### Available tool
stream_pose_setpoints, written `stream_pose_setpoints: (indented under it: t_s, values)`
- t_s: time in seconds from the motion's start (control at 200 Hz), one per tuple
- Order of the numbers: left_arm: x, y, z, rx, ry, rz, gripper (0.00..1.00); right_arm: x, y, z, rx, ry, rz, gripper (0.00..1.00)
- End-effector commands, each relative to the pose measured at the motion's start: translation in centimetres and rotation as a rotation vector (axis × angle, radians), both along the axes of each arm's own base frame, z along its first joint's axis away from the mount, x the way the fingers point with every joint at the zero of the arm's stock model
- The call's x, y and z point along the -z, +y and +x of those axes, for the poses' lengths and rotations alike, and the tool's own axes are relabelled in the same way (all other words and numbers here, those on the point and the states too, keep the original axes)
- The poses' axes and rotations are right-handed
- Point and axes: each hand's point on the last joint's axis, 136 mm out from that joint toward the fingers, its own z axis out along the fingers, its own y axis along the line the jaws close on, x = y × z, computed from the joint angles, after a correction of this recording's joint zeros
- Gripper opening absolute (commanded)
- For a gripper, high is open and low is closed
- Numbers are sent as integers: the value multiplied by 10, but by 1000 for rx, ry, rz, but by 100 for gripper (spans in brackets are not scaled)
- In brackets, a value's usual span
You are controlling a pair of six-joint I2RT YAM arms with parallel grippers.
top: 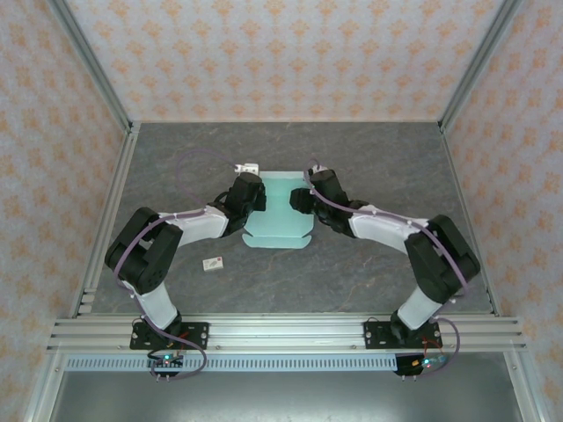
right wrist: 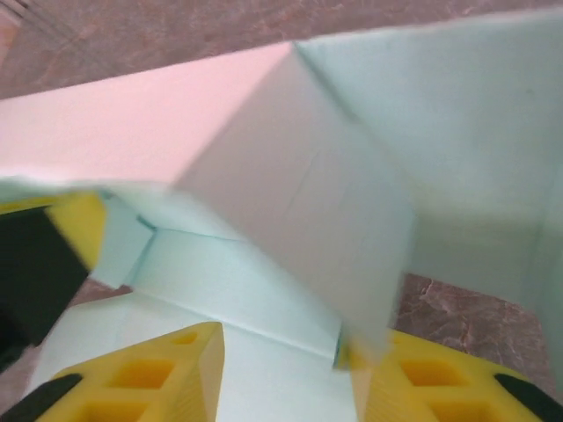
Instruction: Fold the paper box
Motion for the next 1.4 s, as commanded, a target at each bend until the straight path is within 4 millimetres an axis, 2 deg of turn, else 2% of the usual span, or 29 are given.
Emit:
stream_pose_setpoints:
  t_s: [0.0,0.085,0.24,0.345,0.495,0.54,0.611,0.766,0.951,1.121,1.181,1.266,1.396]
  values:
    - [-15,0,9,-21,-44,-13,0,-12,-15,-20,-37,-17,-76,47]
    - [-16,1,10,-19,-45,-11,0,-18,-29,-35,-55,-18,-120,50]
    - [-18,8,12,-16,-46,-1,0,-57,-53,-53,-102,-95,-145,56]
    - [-21,13,13,-6,-49,-10,0,-77,-70,-46,-127,-134,-118,59]
    - [-24,18,13,11,-52,-9,0,-90,-98,-12,-131,-182,-10,60]
    - [-26,18,13,16,-54,-10,0,-90,-101,-2,-154,-178,52,61]
    - [-26,19,12,16,-52,-9,0,-89,-95,9,-236,-158,134,63]
    - [-30,19,11,23,-53,-13,0,-84,-65,13,-483,-144,227,68]
    - [-34,17,10,28,-62,-26,0,-51,-65,39,-501,-88,155,63]
    - [-37,16,10,34,-66,-30,0,-31,-57,43,-557,-49,187,61]
    - [-36,16,10,35,-64,-28,0,-32,-55,40,-587,-52,202,61]
    - [-35,17,10,34,-62,-21,0,-32,-60,39,-609,-42,209,63]
    - [-35,18,9,34,-61,-18,0,-40,-78,37,-610,-33,226,66]
